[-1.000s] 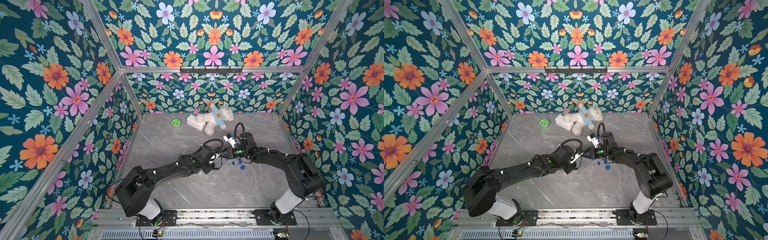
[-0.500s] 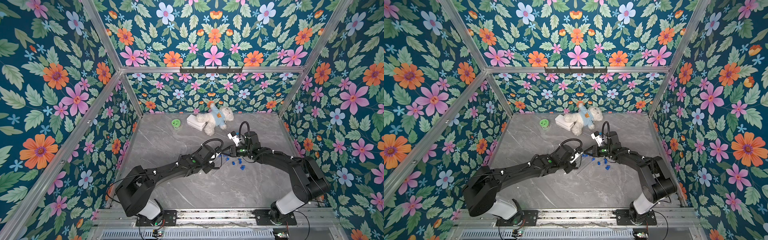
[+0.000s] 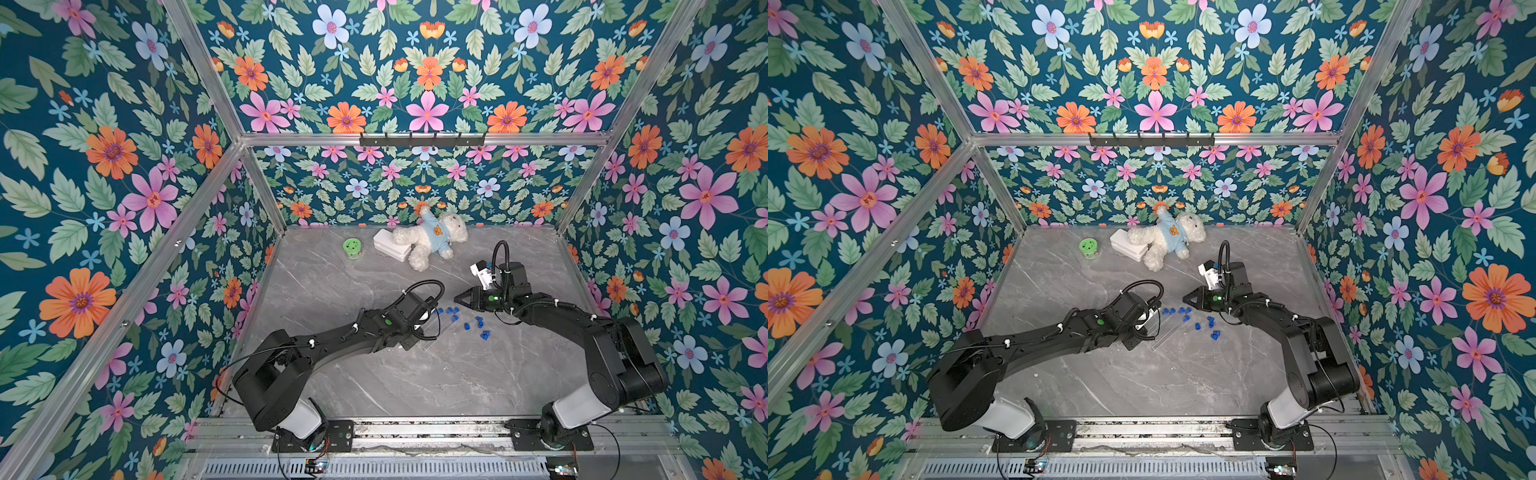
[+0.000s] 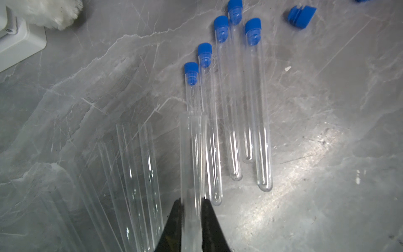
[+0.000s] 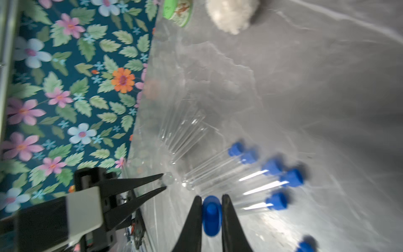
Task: Remove stoppers from test tubes
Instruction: Open the stopper on the test tube, then place the stopper at the center of the board, then place the test tube at the center of the board.
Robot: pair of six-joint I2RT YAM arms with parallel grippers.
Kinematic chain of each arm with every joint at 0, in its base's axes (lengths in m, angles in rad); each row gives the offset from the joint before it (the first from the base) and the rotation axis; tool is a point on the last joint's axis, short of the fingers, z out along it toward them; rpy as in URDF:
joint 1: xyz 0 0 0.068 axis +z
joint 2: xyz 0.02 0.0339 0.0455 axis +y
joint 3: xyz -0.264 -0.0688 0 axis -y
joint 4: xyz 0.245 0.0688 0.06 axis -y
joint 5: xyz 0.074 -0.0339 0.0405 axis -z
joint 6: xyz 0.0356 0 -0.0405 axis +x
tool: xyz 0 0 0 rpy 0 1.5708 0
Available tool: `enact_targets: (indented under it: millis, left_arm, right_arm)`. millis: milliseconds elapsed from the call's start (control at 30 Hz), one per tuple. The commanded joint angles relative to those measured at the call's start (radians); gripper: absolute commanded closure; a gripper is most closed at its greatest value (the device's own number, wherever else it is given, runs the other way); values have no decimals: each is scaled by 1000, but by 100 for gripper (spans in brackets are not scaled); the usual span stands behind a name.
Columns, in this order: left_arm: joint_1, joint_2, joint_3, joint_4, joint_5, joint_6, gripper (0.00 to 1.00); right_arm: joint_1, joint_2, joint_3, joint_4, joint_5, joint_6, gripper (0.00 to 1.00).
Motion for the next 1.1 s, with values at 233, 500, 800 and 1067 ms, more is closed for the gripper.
enact_targets:
  millis: [233, 500, 800, 1067]
  left_arm:
    - [20, 55, 40, -19, -34, -39, 100]
    - [45, 127, 84, -30, -43, -49, 100]
    - [75, 173, 109, -39, -31, -41, 100]
    - [90, 208, 125, -46, -24, -41, 100]
  right_arm:
    - [-2, 49, 49, -214, 199, -83, 100]
    - [-2, 81, 68, -267, 262, -109, 100]
    - [1, 134, 83, -285, 288, -118, 94]
    - [16, 145, 95, -307, 333, -134, 90]
